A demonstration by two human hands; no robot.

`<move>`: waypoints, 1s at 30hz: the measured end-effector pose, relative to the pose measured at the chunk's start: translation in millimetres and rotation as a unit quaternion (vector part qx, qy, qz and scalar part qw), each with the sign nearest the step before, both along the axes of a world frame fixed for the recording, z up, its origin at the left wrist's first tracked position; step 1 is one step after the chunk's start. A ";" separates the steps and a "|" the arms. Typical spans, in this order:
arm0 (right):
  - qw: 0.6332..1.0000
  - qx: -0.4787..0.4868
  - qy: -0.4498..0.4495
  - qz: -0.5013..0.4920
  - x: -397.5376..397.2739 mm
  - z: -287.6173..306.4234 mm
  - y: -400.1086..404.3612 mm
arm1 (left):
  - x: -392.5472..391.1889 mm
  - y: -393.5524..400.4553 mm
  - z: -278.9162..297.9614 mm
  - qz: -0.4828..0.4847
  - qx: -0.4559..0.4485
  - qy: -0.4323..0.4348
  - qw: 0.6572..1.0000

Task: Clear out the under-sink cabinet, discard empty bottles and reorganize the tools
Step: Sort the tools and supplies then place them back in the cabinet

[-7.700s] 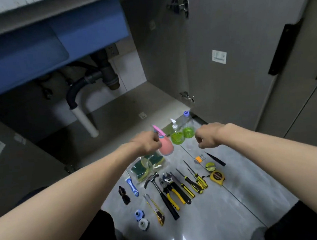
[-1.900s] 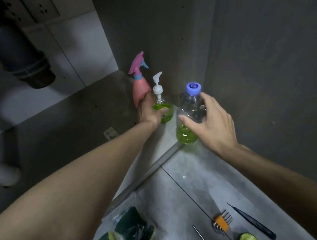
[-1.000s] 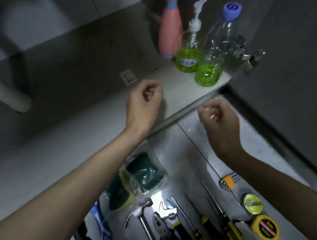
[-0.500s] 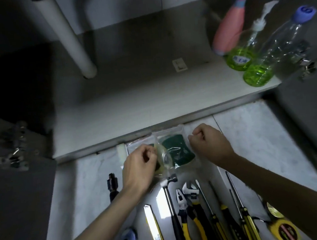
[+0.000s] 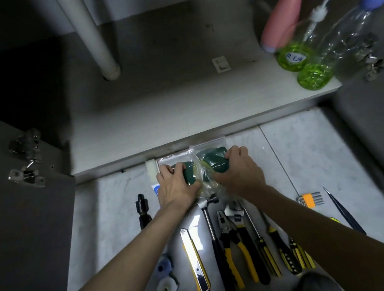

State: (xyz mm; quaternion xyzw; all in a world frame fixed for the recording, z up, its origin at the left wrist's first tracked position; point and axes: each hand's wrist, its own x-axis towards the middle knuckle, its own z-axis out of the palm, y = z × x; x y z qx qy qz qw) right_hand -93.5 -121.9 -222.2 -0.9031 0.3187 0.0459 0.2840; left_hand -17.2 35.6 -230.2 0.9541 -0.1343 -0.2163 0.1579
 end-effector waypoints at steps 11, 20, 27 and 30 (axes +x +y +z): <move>0.995 0.073 -0.057 -0.025 -35.8 24.7 -17.7 | 5.1 8.3 9.9 0.035 -0.078 0.025 0.996; 0.966 0.044 -0.235 -0.101 -37.8 87.8 -54.1 | 2.5 17.1 77.9 0.042 -0.147 0.023 0.988; 0.983 -0.109 -0.128 -0.072 21.6 104.6 -108.7 | 9.1 -16.0 134.3 0.014 -0.264 0.008 0.964; 0.985 -0.145 -0.091 -0.023 29.8 95.8 -107.0 | 26.5 -39.2 140.6 -0.011 -0.252 -0.067 0.965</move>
